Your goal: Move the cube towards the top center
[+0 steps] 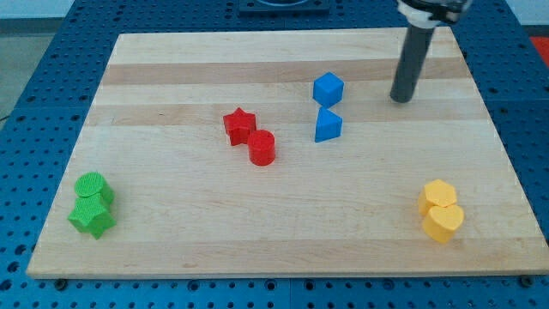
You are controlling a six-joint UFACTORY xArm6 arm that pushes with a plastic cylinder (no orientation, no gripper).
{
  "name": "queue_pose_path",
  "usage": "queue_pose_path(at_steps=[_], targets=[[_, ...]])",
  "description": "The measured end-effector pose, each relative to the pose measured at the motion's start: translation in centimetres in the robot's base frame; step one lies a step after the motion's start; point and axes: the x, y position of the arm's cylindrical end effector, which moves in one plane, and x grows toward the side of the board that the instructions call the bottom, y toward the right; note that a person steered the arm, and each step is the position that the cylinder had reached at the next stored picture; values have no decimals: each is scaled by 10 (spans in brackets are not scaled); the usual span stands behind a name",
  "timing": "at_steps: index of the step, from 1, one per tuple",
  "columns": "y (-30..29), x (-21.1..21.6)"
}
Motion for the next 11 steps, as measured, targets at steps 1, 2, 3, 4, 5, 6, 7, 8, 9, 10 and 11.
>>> queue_pose_path(at_steps=[1, 2, 3, 4, 5, 6, 7, 8, 9, 10, 11], targets=[[-41, 0], [-47, 0], [-47, 0], [-45, 1], [-63, -1], [-129, -10], [-114, 22], [-140, 1], [-194, -39], [-191, -38], [-152, -38]])
